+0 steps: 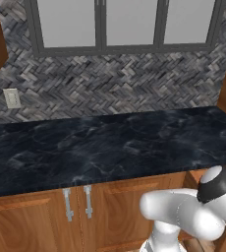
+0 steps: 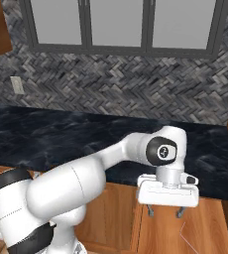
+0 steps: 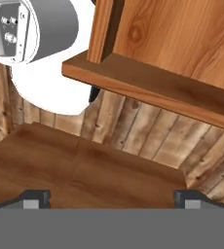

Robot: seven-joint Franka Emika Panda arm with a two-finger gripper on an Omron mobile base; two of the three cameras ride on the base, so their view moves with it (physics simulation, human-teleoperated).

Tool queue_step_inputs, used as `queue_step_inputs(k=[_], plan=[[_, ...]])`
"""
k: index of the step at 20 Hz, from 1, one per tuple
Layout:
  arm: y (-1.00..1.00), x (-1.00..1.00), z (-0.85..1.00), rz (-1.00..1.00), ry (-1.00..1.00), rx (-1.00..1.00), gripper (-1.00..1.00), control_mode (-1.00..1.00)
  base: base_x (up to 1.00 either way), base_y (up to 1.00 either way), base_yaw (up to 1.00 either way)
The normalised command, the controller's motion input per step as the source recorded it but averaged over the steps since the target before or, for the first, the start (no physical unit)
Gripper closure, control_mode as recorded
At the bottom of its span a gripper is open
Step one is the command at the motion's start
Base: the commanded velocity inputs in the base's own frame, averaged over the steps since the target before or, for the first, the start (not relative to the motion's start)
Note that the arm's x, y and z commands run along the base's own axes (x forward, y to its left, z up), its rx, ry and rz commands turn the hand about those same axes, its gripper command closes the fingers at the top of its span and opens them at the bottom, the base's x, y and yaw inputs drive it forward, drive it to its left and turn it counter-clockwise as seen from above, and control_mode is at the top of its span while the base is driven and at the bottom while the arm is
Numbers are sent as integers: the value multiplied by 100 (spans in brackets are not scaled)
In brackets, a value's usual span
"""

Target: Take a straw from the drawer in front and place it inside the glass cup on the dining counter.

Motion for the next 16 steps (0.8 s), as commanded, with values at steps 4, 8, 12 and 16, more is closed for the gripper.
queue_step_inputs(k=[4,8,12,16], plan=[[48,0,-9,2,2,27,-100,-100,0,0,0],[39,0,-8,0,-7,15,-100,-100,0,0,0],[14,0,-9,-4,-37,0,-100,-100,0,0,0],[5,0,-17,-8,-45,-1,-100,-100,0,0,0]])
